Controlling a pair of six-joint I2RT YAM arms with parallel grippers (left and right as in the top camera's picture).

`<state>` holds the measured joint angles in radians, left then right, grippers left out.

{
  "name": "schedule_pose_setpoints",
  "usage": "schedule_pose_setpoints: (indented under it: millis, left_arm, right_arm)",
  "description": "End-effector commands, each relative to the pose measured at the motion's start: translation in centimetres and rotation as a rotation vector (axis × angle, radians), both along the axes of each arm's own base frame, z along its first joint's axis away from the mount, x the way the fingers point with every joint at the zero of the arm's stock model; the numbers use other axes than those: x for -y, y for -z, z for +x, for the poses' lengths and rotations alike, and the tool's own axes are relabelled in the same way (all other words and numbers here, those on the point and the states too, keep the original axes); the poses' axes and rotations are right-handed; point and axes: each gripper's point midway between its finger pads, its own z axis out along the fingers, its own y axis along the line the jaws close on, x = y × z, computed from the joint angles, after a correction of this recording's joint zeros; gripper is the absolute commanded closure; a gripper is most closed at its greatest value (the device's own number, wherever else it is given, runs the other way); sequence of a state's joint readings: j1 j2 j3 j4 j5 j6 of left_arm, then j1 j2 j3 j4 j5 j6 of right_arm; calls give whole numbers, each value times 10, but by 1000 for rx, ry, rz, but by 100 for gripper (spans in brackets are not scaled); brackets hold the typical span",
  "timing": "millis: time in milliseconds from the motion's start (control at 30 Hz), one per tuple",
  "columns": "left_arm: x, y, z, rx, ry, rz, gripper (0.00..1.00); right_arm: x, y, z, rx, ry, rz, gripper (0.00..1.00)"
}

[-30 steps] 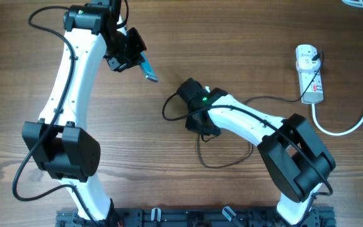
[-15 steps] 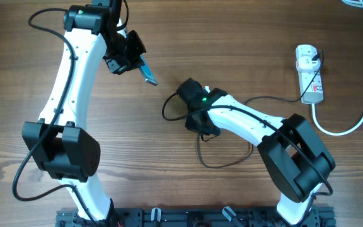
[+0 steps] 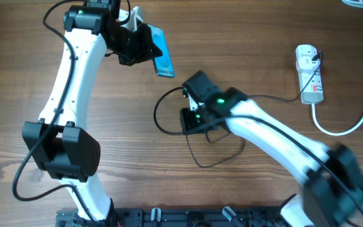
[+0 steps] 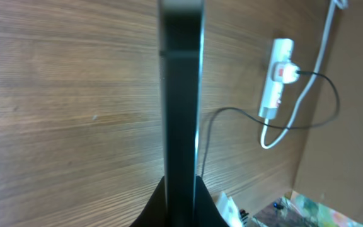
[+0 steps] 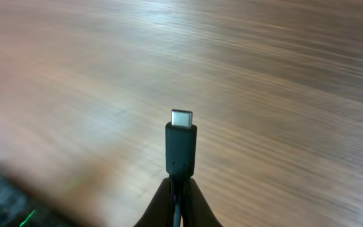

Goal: Plug charger to phone and switch on socket
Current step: 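Lift the USB-C plug up to the phone's bottom port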

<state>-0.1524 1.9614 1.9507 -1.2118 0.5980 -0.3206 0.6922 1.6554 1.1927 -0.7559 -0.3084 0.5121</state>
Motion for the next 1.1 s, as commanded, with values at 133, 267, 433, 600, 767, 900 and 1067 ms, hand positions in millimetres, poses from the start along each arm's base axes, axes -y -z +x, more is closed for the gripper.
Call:
schedule_pose_setpoints:
  millis: [133, 267, 433, 600, 767, 900, 1067]
  left_arm:
    - [39, -49, -12, 144, 204, -234, 96]
    - [55, -57, -24, 134, 260, -298, 96]
    - [69, -68, -37, 110, 306, -385, 96]
    - [69, -66, -42, 138, 350, -371, 96]
    - [69, -65, -42, 133, 349, -371, 96]
    - [69, -65, -42, 134, 350, -370, 96]
    - [71, -65, -45, 159, 386, -364, 96]
  right_arm:
    - [-11, -123, -26, 237, -175, 295, 96]
    - [1, -138, -15, 311, -73, 272, 96]
    - [8, -134, -6, 290, 44, 241, 96]
    - [6, -142, 6, 320, 104, 266, 96]
    - [11, -143, 14, 341, 129, 262, 96]
    - [16, -139, 19, 356, 153, 229, 96]
    - [12, -127, 24, 334, 157, 211, 96]
